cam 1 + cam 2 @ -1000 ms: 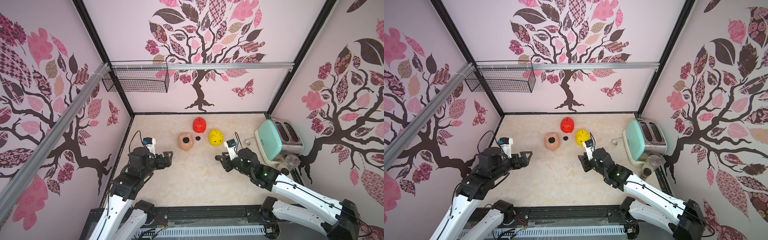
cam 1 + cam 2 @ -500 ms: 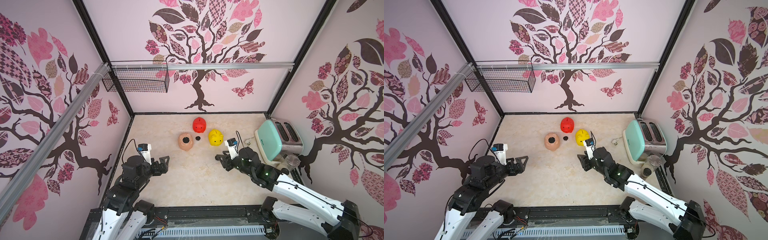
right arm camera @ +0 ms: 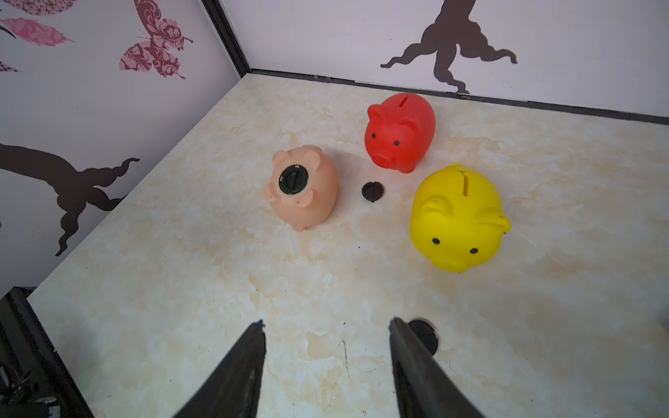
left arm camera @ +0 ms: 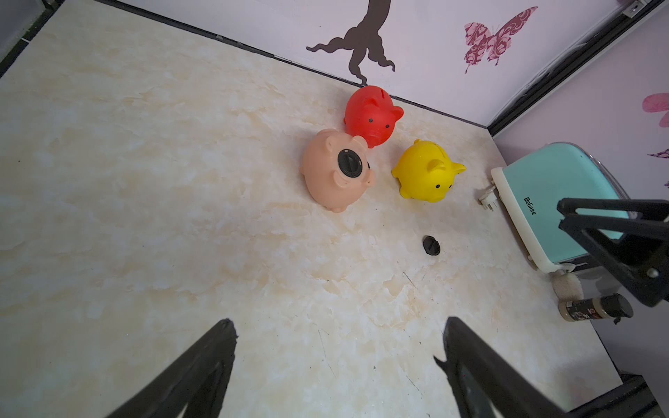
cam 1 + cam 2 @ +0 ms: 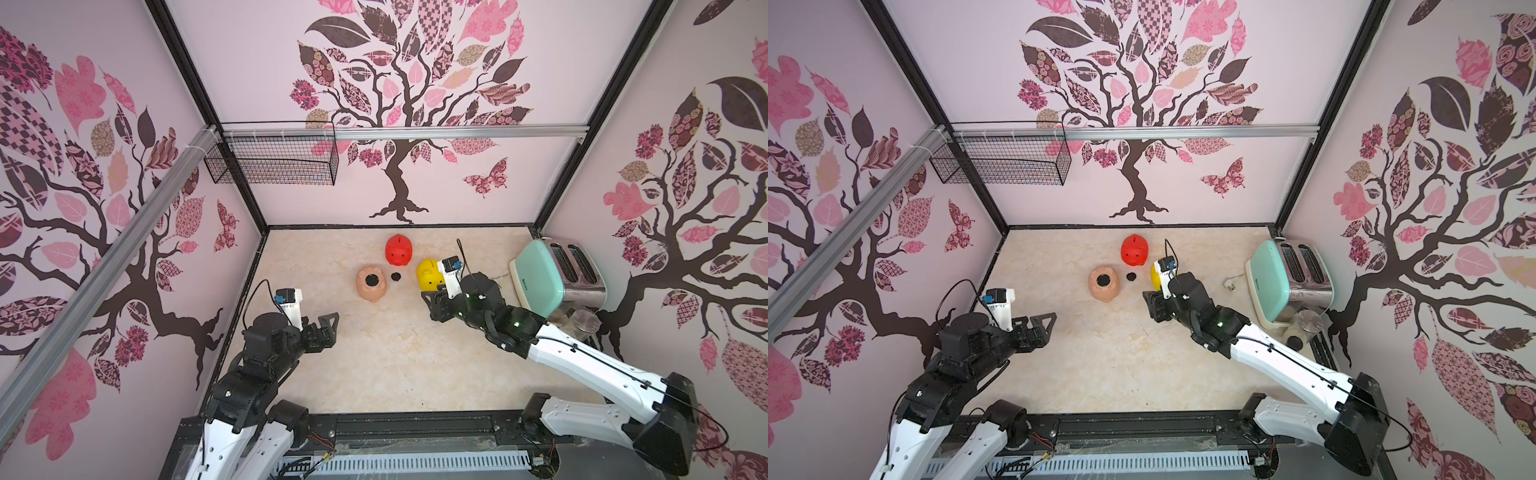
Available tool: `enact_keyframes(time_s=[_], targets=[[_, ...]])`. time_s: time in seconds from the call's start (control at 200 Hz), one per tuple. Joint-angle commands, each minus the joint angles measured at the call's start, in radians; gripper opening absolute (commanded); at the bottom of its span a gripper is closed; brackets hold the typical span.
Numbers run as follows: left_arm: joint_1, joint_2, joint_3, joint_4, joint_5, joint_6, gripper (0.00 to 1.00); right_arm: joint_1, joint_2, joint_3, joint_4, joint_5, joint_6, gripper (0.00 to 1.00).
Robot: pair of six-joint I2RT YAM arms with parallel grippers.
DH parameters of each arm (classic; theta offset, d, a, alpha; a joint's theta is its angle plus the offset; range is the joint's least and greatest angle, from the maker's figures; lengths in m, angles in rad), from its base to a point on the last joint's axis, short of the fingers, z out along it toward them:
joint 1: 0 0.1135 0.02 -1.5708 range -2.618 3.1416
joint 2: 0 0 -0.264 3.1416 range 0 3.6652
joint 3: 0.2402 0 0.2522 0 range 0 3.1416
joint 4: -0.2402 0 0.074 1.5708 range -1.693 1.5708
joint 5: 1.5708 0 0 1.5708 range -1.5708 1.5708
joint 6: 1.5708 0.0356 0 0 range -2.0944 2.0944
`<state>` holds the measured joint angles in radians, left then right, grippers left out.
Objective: Close piggy banks
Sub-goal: Move the piggy bank to the center of the board.
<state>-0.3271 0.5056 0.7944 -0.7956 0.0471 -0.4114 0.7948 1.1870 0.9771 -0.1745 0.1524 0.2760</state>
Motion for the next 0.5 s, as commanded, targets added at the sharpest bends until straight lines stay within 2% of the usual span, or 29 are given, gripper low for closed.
enact_keyframes(time_s=[0.0,0.28,0.35,0.495], targets=[[-0.003,-0.002,-0.007,0.011,0.007,0.005,0.92,-0.006,0.084,0.115,-0.061,0.059,0.024,0.61],[-0.003,0.0,-0.009,0.012,0.011,0.003,0.92,-0.063,0.378,0.412,-0.142,0.063,0.076,0.71],[-0.003,0.001,-0.009,0.012,0.011,0.002,0.92,-0.087,0.482,0.521,-0.175,0.06,0.063,0.75],[-0.003,0.011,-0.009,0.013,0.013,0.0,0.92,-0.144,0.705,0.788,-0.28,0.051,0.09,0.75]])
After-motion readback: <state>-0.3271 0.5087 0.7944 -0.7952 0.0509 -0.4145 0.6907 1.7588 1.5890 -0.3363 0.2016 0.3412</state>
